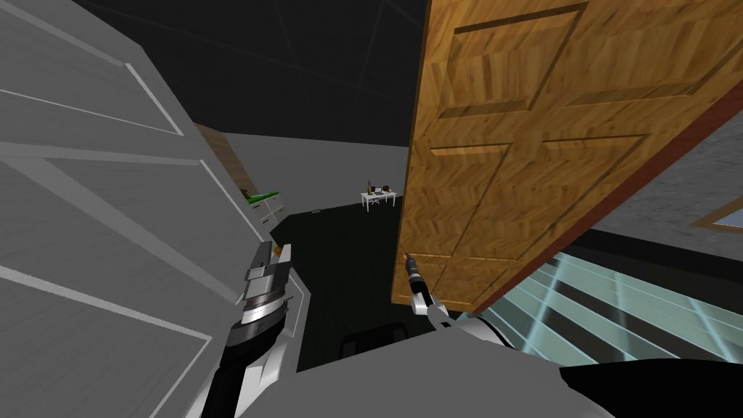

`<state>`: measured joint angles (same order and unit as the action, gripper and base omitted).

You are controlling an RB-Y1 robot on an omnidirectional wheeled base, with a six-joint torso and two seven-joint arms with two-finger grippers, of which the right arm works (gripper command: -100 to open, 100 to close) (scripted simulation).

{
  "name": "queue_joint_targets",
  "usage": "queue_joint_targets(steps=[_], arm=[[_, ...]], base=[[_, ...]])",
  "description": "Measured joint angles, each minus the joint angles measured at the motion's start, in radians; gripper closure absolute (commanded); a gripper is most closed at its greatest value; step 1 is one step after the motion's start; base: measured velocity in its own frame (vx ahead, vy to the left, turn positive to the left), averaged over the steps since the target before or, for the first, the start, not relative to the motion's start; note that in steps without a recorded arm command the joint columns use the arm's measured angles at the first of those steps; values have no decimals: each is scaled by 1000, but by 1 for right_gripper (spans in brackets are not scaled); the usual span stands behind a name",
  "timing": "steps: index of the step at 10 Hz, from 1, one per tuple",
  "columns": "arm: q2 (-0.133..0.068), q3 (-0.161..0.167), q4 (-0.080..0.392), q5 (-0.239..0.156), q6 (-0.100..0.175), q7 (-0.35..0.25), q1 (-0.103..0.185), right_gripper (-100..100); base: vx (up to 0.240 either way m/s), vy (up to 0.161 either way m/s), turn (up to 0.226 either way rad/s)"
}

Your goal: Push the door open

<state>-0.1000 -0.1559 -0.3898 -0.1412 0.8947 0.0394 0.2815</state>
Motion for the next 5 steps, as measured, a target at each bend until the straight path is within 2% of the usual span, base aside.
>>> queue_joint_targets(steps=[1,2,5], arm=[[2,-10,-51,-6,-28,8,-22,100],[-4,-22,-58,-14,-36,14,-23,-100],[2,-24,-65,-16,-40,17,-23,-100]], base=[[218,83,-102],[-58,76,-66],[-201,99,-31]])
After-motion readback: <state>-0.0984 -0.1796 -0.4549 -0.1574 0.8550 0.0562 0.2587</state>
